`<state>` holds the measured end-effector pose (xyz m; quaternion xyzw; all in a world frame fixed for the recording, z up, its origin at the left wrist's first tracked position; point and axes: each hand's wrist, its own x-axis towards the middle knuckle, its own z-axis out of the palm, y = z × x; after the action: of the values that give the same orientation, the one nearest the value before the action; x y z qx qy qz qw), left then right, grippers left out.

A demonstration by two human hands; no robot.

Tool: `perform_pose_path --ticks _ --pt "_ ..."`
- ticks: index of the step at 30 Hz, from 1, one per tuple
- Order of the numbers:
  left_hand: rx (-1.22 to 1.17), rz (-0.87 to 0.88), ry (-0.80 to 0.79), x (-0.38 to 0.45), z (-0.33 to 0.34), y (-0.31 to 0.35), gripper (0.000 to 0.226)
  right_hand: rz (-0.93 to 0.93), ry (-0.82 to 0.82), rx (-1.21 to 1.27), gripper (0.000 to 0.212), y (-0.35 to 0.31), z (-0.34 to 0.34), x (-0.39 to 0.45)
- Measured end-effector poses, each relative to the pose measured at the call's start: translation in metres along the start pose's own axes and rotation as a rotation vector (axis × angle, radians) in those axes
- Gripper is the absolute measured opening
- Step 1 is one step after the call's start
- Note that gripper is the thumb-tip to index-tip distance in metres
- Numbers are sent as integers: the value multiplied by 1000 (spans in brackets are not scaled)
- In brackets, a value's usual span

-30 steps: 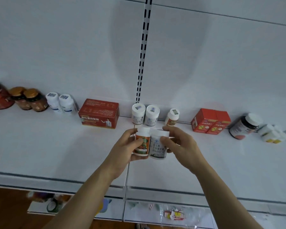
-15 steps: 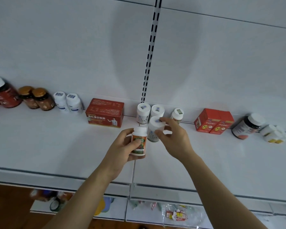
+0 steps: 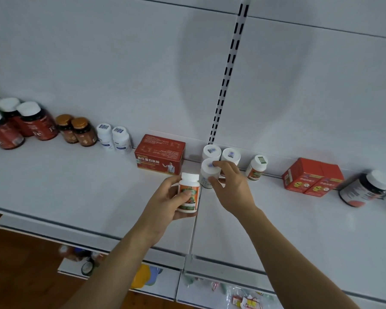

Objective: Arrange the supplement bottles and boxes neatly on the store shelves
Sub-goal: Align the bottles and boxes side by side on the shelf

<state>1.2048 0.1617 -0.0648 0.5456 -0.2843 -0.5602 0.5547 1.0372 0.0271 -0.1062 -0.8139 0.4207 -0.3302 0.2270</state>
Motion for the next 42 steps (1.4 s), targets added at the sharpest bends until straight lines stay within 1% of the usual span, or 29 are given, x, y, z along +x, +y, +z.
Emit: perform_pose_path --ticks 5,11,16,17,21,23,25,27,31,33,36,38,42 --pt "2 -3 -6 5 0 2 33 9 -14 -6 37 4 5 3" --pt "14 -9 -6 8 0 2 33 -21 10 -60 39 3 8 0" --pt "15 -10 -19 12 4 5 33 -30 9 -124 47 -4 -2 -2" --pt "11 -10 -27 12 5 6 34 -30 33 -118 46 -7 -7 -3" --pt "18 10 -116 16 12 9 44 -69 148 -32 28 -25 -35 -8" --pt "28 32 -181 17 20 11 48 -29 119 63 23 -37 -52 -10" --pt "49 57 -228 19 31 11 51 47 26 151 23 -47 -68 -13" --pt "78 79 -259 21 44 11 52 93 -51 157 23 -49 -82 -18" --pt "271 149 -337 24 69 2 56 159 -56 72 17 -38 -110 -32" --pt "365 156 -377 27 81 -3 59 193 -74 21 14 -30 -127 -39" --pt "466 170 -436 34 102 -11 59 221 -76 -66 16 -17 -152 -47" --pt "542 203 -423 37 118 -14 58 232 -39 -132 17 -9 -166 -50" --pt "740 294 -326 43 134 -16 49 188 46 -269 16 8 -176 -44"
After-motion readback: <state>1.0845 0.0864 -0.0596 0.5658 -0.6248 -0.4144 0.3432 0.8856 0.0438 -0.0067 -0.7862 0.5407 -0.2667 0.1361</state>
